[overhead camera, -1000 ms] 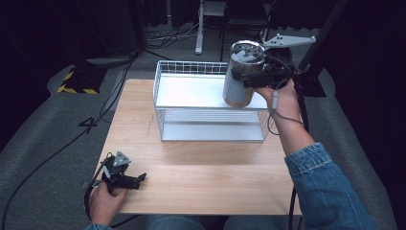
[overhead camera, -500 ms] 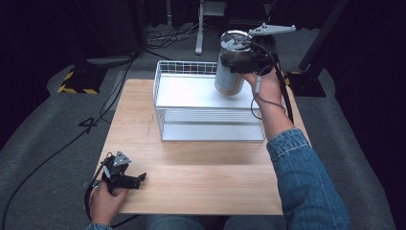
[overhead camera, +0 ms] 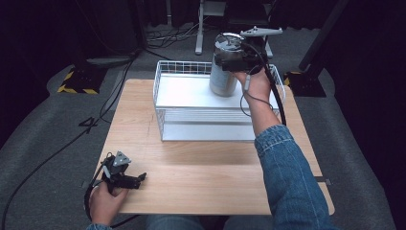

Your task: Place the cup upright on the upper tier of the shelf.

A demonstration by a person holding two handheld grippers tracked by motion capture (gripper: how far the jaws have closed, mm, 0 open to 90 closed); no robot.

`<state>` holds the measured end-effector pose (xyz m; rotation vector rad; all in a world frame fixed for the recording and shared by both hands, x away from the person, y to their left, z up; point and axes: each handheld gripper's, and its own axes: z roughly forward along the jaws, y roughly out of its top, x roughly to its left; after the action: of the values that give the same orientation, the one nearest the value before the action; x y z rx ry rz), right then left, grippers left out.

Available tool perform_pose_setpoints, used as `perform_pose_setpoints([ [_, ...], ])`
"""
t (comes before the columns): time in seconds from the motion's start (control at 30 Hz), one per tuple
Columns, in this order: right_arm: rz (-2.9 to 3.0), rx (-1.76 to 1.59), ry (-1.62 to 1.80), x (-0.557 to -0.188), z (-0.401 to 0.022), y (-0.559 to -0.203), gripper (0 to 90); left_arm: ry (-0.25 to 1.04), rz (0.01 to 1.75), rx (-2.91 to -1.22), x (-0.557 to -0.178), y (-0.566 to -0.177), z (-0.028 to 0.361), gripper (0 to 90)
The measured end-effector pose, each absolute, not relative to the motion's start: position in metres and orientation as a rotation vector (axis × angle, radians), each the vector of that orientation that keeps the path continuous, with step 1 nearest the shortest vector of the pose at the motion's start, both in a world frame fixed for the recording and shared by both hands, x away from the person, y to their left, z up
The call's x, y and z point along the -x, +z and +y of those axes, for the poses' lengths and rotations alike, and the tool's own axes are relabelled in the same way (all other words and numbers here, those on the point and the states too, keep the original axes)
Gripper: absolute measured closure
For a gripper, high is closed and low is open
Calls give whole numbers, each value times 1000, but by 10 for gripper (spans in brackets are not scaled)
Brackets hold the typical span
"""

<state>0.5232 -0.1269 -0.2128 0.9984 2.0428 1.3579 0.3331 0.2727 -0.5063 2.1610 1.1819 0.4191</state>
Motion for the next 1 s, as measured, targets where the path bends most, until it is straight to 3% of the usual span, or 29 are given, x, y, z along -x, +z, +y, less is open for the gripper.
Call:
perform_pose_setpoints([
  [1.0,2073,-1002,1335,-529,-130,-227,34,422,1185,-2155,-333,-507,272,4],
])
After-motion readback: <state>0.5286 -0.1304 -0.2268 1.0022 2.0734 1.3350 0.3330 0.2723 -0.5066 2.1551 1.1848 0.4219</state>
